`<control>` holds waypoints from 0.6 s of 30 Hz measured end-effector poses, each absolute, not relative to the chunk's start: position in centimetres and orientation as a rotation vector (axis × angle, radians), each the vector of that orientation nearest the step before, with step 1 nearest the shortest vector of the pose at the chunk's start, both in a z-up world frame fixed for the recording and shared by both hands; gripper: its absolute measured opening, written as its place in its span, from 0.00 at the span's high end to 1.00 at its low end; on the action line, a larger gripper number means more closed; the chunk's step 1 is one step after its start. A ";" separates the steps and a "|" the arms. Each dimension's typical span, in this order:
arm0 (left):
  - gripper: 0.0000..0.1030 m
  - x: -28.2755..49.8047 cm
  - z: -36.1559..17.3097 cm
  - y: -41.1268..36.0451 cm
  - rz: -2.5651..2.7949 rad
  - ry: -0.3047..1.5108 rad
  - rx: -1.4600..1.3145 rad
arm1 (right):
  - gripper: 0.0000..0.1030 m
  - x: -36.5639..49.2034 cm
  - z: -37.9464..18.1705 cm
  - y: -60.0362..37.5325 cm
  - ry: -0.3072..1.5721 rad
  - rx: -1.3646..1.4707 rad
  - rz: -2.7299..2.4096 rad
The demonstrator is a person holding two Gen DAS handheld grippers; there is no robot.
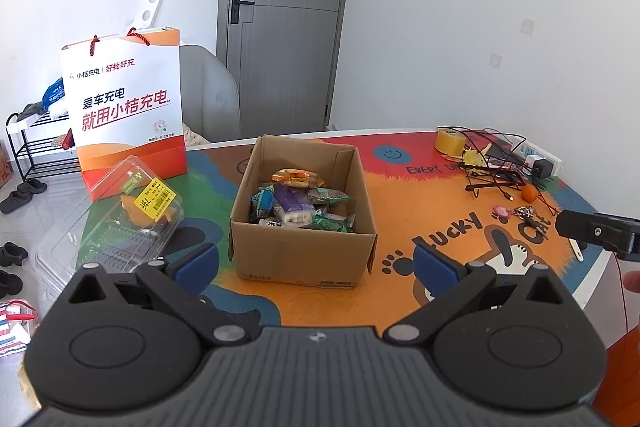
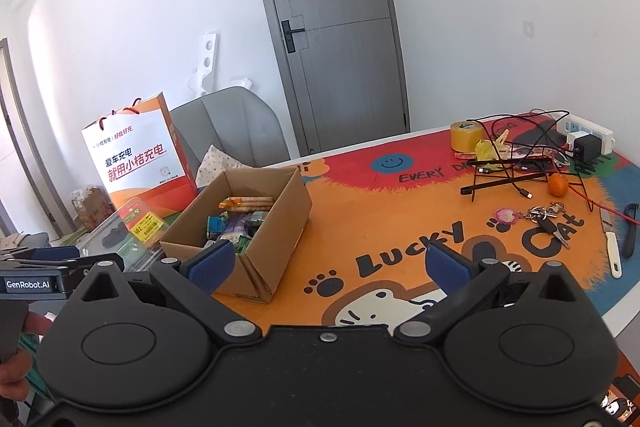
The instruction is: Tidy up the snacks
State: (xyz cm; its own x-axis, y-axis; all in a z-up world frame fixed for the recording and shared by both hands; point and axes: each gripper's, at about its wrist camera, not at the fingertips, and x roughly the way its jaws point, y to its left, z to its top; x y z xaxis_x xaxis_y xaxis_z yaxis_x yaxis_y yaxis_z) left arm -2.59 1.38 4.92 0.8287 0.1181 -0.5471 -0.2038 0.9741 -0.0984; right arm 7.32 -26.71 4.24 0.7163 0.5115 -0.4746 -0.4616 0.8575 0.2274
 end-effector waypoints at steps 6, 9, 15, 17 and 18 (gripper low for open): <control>0.00 -2.4 4.7 1.5 0.169 0.575 -0.154 | 0.00 7.2 4.1 -26.3 0.558 0.083 0.543; 0.00 -2.4 4.7 1.5 0.170 0.577 -0.157 | 0.00 7.2 4.1 -26.2 0.558 0.083 0.542; 0.00 -2.2 4.4 1.7 0.154 0.590 -0.171 | 0.00 7.3 4.0 -26.2 0.563 0.080 0.539; 0.00 -2.2 4.3 1.7 0.157 0.591 -0.168 | 0.00 7.4 3.9 -26.3 0.565 0.083 0.537; 0.00 -2.2 4.3 1.6 0.157 0.591 -0.166 | 0.00 7.4 3.9 -26.3 0.566 0.083 0.536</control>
